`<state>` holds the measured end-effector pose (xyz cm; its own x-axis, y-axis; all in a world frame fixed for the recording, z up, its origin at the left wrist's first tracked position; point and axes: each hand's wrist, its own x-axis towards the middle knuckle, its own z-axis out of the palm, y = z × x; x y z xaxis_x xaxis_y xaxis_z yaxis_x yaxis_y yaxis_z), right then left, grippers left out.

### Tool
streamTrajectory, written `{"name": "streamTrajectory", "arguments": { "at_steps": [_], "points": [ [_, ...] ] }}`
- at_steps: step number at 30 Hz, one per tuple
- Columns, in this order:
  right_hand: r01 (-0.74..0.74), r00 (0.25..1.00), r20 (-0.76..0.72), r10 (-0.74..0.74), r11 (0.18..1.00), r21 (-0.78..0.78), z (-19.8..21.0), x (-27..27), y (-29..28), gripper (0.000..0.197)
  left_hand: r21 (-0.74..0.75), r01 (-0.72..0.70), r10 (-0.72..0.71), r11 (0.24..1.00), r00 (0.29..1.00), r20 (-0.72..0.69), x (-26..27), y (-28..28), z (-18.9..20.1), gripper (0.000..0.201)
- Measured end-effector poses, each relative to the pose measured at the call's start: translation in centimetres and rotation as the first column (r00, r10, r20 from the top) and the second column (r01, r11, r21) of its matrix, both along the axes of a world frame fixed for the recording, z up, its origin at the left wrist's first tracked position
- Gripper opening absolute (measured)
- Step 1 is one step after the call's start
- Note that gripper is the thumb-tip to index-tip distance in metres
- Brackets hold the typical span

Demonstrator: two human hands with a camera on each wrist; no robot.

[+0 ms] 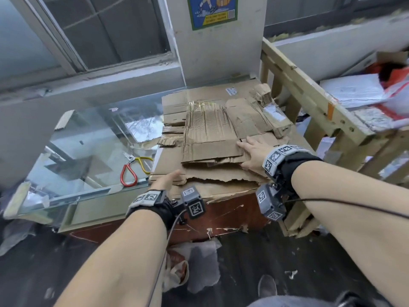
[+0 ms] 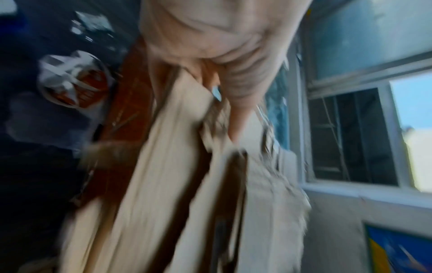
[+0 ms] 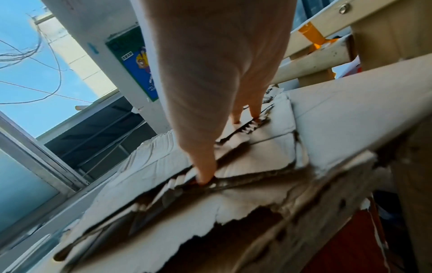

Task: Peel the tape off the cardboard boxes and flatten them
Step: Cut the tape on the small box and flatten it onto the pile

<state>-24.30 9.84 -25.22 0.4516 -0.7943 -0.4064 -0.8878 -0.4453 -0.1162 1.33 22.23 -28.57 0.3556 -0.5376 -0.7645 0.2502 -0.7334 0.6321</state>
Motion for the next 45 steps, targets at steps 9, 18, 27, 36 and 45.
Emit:
{"name": "streamTrajectory", "arguments": {
  "at_steps": [9,18,27,36,45],
  "points": [
    [0.067,0.998,0.002,-0.067,0.997,0.039,-0.3,-0.9,0.9,0.103,-0.229,-0.026,-0.022,0.973,0.979,-0.203,-2.5,1.8,1.8,0.048],
    [0.208,0.963,0.183,-0.199,0.978,-0.032,3.8,-0.4,2.4,0.099,-0.489,-0.154,-0.001,0.859,0.953,-0.302,-2.5,2.3,7.0,0.021],
    [0.206,0.937,0.321,-0.138,0.960,-0.189,10.7,1.4,5.1,0.082,-0.696,-0.217,-0.078,0.684,0.927,-0.366,-1.6,4.9,13.2,0.052],
    [0.427,0.859,0.463,-0.219,0.805,-0.411,17.1,-5.8,6.7,0.074,-0.815,-0.060,-0.306,0.577,0.909,-0.284,-8.3,1.5,19.7,0.053],
    [0.725,0.687,0.521,-0.507,0.534,-0.436,16.5,-22.5,9.5,0.070,-0.782,0.203,-0.571,0.589,0.790,-0.225,-24.8,-4.3,21.0,0.049]
  ]
}}
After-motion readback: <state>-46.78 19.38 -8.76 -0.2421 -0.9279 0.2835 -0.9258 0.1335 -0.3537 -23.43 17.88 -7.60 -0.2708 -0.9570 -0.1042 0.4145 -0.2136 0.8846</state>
